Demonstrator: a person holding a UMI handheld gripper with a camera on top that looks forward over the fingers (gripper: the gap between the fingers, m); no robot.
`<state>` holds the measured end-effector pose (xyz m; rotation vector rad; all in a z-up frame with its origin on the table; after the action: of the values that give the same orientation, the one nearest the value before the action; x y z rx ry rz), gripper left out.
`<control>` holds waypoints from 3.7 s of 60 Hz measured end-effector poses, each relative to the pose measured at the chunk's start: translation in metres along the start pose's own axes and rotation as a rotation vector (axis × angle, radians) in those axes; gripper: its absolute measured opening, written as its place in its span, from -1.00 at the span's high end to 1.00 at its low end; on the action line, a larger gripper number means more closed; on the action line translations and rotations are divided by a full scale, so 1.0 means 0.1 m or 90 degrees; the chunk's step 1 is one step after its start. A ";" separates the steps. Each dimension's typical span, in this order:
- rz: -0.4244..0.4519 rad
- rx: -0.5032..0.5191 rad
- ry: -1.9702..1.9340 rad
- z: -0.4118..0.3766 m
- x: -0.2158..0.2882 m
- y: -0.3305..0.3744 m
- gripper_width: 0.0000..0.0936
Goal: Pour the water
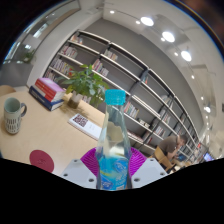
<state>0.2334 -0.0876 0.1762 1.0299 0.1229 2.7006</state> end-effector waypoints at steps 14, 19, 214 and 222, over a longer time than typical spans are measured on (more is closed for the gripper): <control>0.028 0.013 0.389 -0.52 1.04 0.18 0.27; 0.038 0.029 0.511 -0.74 1.25 0.17 0.26; -0.054 0.216 -0.331 -0.77 1.72 2.66 -0.82; -0.058 0.207 -0.332 -0.73 1.70 2.72 -0.81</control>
<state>0.0075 -0.3056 0.2761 1.7353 0.5047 2.2844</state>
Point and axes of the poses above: the point between the fingertips, and its own axes, seen from behind it with the camera up: z to the right, x up, y backward, against the way the camera looks, the point moved 5 cm from there along y, backward, against the way the camera looks, and after that the axes turned 15 degrees about y, right-handed, at the moved point
